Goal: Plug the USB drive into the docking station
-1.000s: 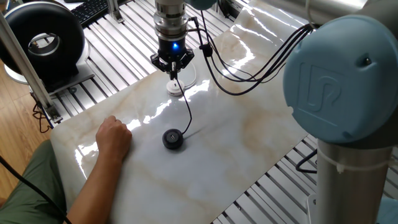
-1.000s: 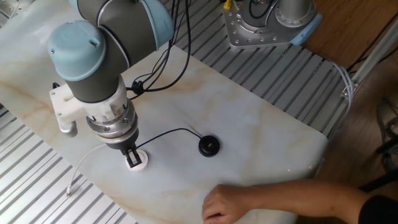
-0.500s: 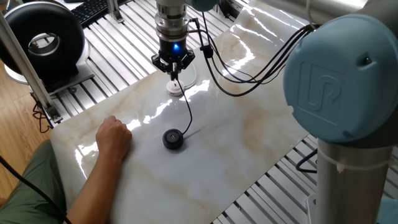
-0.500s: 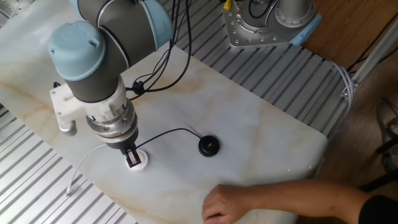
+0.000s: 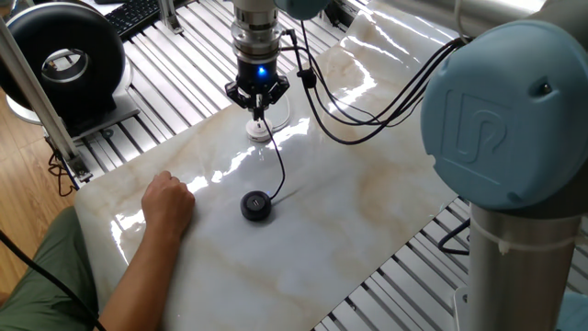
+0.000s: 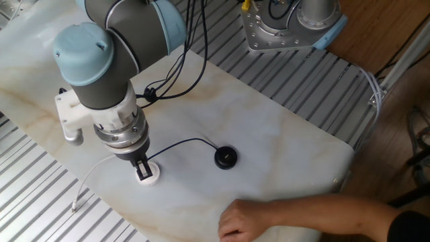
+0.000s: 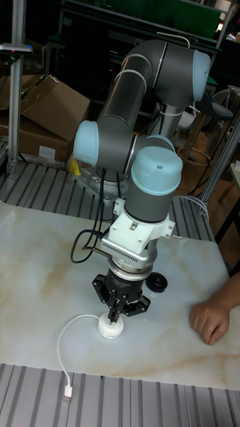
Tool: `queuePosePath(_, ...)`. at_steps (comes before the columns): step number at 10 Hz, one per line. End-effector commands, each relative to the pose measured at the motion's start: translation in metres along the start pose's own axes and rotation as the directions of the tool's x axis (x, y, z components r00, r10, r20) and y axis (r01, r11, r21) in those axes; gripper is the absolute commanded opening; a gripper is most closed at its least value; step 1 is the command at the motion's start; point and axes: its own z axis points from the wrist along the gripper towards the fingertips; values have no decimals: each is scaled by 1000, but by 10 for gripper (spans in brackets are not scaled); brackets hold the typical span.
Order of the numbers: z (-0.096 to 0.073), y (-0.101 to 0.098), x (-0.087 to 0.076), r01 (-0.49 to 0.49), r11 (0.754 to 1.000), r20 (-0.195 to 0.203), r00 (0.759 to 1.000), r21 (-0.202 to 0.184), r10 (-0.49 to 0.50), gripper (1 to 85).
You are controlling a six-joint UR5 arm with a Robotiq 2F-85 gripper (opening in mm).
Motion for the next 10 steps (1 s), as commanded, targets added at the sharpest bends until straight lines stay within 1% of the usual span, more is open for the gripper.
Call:
queuePosePath(1,1,3,1,-11,1000,-2,1000,-18,11,13)
queuePosePath(6,6,1,3,-9,1000,-2,1000,-16,9,13)
queuePosePath(10,6,-1,5,-8,1000,-4,1000,-15,8,13)
